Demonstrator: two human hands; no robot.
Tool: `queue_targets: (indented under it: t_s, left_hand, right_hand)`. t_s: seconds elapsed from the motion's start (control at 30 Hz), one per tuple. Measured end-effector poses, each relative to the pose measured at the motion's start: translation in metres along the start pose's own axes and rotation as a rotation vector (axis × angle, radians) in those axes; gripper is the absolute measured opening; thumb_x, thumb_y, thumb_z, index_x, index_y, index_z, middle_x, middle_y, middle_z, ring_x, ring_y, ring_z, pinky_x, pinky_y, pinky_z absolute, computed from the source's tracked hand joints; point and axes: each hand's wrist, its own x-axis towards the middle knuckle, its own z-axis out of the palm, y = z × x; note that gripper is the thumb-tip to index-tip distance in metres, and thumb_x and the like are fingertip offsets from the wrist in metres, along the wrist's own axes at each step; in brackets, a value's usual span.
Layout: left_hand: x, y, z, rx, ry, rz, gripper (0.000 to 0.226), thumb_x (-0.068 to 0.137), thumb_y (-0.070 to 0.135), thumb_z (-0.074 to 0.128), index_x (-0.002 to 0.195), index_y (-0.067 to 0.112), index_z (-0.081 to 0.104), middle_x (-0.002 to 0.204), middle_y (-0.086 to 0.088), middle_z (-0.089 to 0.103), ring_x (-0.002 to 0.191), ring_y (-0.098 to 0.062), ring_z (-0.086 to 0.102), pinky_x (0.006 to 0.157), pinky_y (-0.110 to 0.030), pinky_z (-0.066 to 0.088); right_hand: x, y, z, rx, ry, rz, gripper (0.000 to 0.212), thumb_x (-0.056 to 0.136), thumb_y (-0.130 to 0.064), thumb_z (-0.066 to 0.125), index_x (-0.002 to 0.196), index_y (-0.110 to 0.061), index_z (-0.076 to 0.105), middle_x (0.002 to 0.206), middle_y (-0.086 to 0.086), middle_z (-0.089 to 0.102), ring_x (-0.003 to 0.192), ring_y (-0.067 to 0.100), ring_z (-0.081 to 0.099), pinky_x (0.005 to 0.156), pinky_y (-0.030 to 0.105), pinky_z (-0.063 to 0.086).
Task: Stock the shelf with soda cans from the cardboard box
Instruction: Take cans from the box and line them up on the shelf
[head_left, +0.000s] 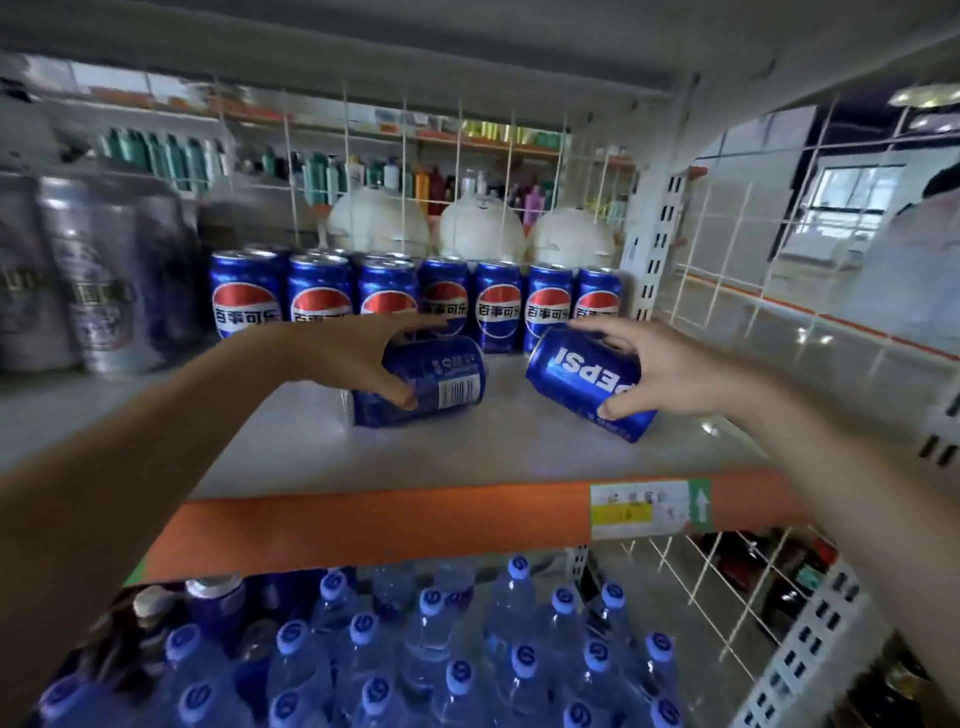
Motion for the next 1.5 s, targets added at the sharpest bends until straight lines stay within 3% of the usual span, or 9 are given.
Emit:
queue_targets:
  t_s: [0.13, 0.3, 0.47, 0.67, 0.87, 1.07, 1.2, 1.33, 1.5]
  left_hand:
    - [-0.006, -0.011, 0.0, -0.054, 0.037, -0.069, 0.088, 0.077, 0.017, 0.073, 0.145, 0.032, 0.019, 0.135, -0.001, 0.041, 0.108, -0.017, 0.049, 0.082, -0.024, 0.047]
    - [-0.003, -0.009, 0.002, -0.025, 0.025, -0.114, 0.082, 0.08, 0.022, 0.071, 0.145, 0.026, 0.021, 0.137, -0.001, 0.043, 0.111, -0.017, 0.049, 0.09, -0.029, 0.047]
    - [-0.003, -0.005, 0.004, 0.003, 0.07, -0.145, 0.079, 0.079, 0.022, 0.071, 0.143, 0.025, 0.025, 0.135, -0.002, 0.044, 0.11, -0.016, 0.049, 0.087, -0.028, 0.047]
    - [-0.01, 0.006, 0.011, 0.061, 0.127, -0.189, 0.087, 0.072, 0.035, 0.077, 0.143, 0.026, 0.026, 0.135, 0.0, 0.045, 0.109, -0.015, 0.047, 0.089, -0.028, 0.046]
    - [-0.011, 0.01, 0.011, 0.037, 0.144, -0.234, 0.086, 0.075, 0.032, 0.075, 0.144, 0.023, 0.025, 0.136, -0.002, 0.044, 0.106, -0.014, 0.046, 0.084, -0.025, 0.043]
    - [-0.01, 0.009, 0.012, 0.042, 0.147, -0.236, 0.084, 0.077, 0.032, 0.073, 0.144, 0.023, 0.024, 0.134, -0.002, 0.043, 0.104, -0.014, 0.046, 0.081, -0.024, 0.043]
    - [-0.01, 0.009, 0.011, 0.076, 0.137, -0.235, 0.086, 0.076, 0.036, 0.074, 0.144, 0.025, 0.024, 0.135, -0.001, 0.043, 0.103, -0.013, 0.046, 0.078, -0.022, 0.043]
    - [-0.013, 0.013, 0.01, 0.148, 0.143, -0.237, 0.091, 0.072, 0.043, 0.075, 0.144, 0.026, 0.024, 0.139, 0.002, 0.041, 0.11, -0.015, 0.046, 0.085, -0.026, 0.042]
    - [-0.017, 0.017, 0.018, 0.215, 0.238, -0.23, 0.089, 0.071, 0.043, 0.076, 0.143, 0.026, 0.027, 0.134, -0.001, 0.048, 0.113, -0.021, 0.051, 0.088, -0.035, 0.047]
  right_hand:
    - [0.025, 0.001, 0.002, 0.026, -0.109, -0.024, 0.086, 0.068, -0.001, 0.077, 0.139, -0.031, 0.038, 0.121, -0.002, 0.055, 0.097, 0.007, 0.059, 0.08, 0.023, 0.049]
    - [0.041, 0.004, 0.003, 0.013, -0.212, -0.051, 0.079, 0.072, -0.001, 0.075, 0.135, -0.032, 0.039, 0.118, -0.003, 0.055, 0.088, -0.003, 0.056, 0.066, 0.013, 0.048]
    - [0.045, 0.012, 0.004, 0.035, -0.216, -0.065, 0.078, 0.073, -0.005, 0.074, 0.135, -0.035, 0.038, 0.121, -0.001, 0.055, 0.099, 0.016, 0.06, 0.086, 0.034, 0.052]
    - [0.048, 0.013, 0.004, -0.002, -0.236, -0.052, 0.075, 0.074, -0.015, 0.075, 0.134, -0.039, 0.035, 0.118, -0.001, 0.054, 0.1, 0.02, 0.058, 0.09, 0.041, 0.051]
    - [0.049, 0.019, 0.009, -0.044, -0.183, -0.087, 0.071, 0.076, -0.021, 0.075, 0.132, -0.04, 0.035, 0.109, -0.008, 0.055, 0.09, 0.011, 0.058, 0.071, 0.026, 0.047]
    - [0.054, 0.02, 0.011, -0.029, -0.191, -0.094, 0.07, 0.076, -0.021, 0.075, 0.131, -0.041, 0.036, 0.108, -0.006, 0.055, 0.086, 0.011, 0.058, 0.065, 0.025, 0.043]
    - [0.056, 0.021, 0.011, -0.001, -0.203, -0.082, 0.069, 0.077, -0.019, 0.075, 0.129, -0.042, 0.036, 0.103, -0.008, 0.055, 0.086, 0.012, 0.058, 0.066, 0.024, 0.043]
    - [0.056, 0.022, 0.012, 0.013, -0.201, -0.082, 0.07, 0.075, -0.018, 0.076, 0.128, -0.043, 0.036, 0.107, -0.007, 0.055, 0.091, 0.014, 0.059, 0.072, 0.028, 0.047]
    - [0.058, 0.026, 0.013, 0.018, -0.177, -0.098, 0.075, 0.068, -0.032, 0.081, 0.128, -0.046, 0.038, 0.12, -0.007, 0.054, 0.099, 0.017, 0.058, 0.09, 0.043, 0.049]
